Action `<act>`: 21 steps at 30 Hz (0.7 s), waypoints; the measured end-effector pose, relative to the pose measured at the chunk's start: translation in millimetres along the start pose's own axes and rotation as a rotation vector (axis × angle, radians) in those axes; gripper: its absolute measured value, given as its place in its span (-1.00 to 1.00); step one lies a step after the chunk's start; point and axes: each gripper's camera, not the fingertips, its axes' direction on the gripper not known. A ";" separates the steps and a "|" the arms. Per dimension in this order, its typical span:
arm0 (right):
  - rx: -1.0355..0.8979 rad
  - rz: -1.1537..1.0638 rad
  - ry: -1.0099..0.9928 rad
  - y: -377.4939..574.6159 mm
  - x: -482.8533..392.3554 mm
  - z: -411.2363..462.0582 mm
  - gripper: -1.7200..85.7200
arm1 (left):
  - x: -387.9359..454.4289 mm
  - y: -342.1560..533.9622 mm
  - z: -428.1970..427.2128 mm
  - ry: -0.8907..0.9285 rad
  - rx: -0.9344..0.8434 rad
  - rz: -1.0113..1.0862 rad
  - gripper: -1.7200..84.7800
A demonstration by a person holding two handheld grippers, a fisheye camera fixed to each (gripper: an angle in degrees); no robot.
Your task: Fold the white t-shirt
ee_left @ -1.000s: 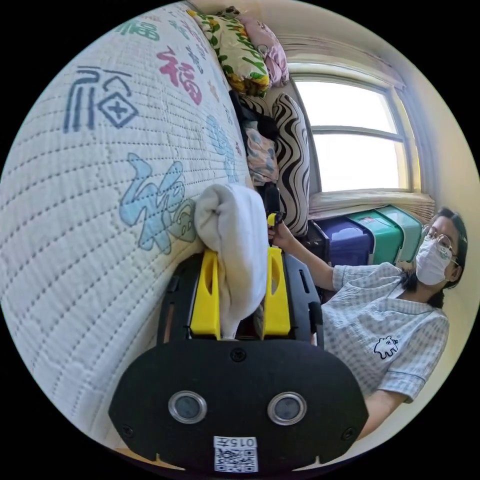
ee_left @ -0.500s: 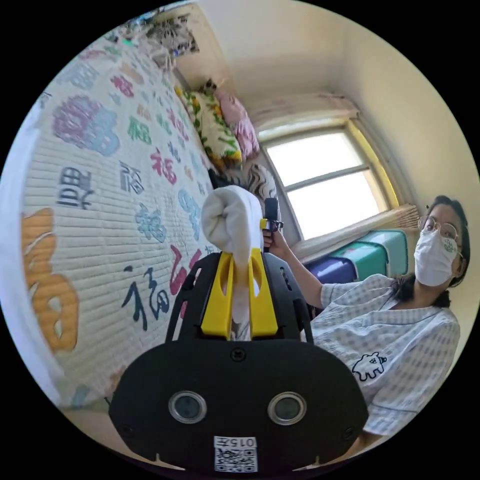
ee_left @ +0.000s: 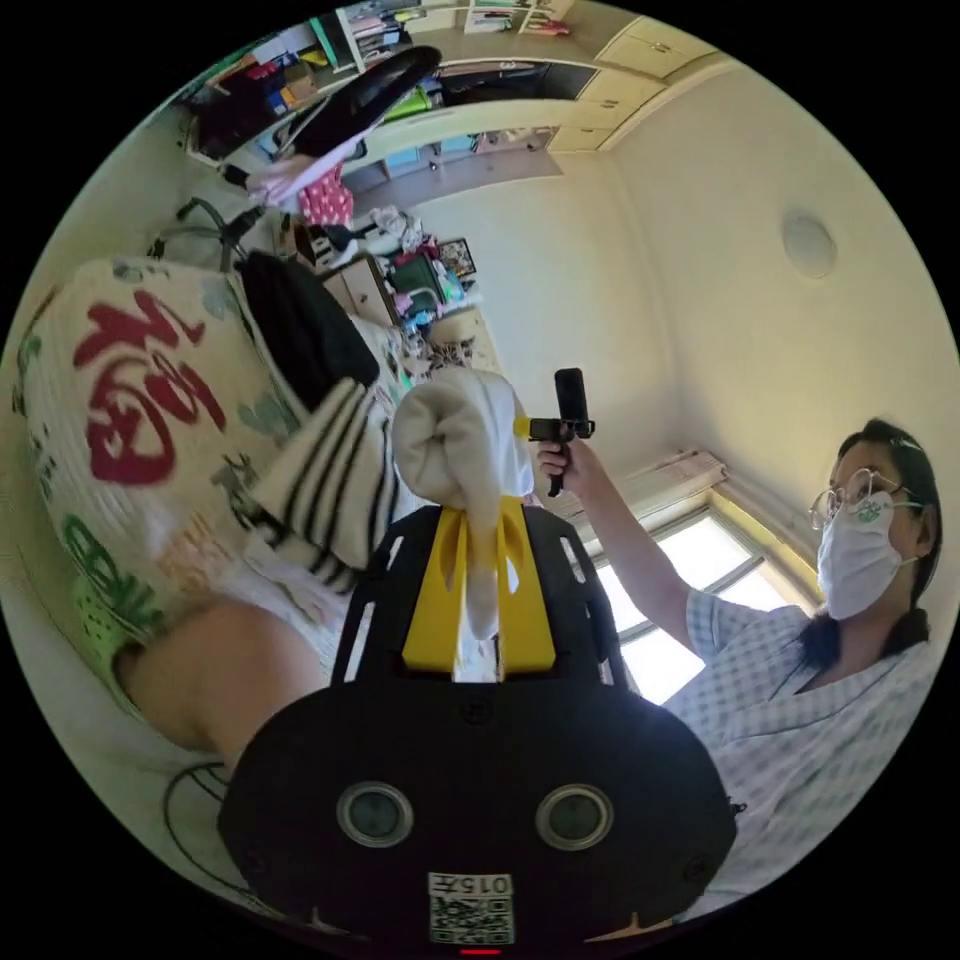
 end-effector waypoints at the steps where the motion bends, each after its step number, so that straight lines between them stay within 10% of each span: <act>1: 0.005 0.004 -0.014 -15.8 4.8 7.9 -0.90 | -3.2 -30.6 -25.0 -0.024 -0.020 0.013 -0.86; 21: 0.318 0.318 -0.202 -205.4 176.1 214.6 -0.93 | -16.0 -270.5 -77.0 -0.204 -0.533 -0.003 -0.87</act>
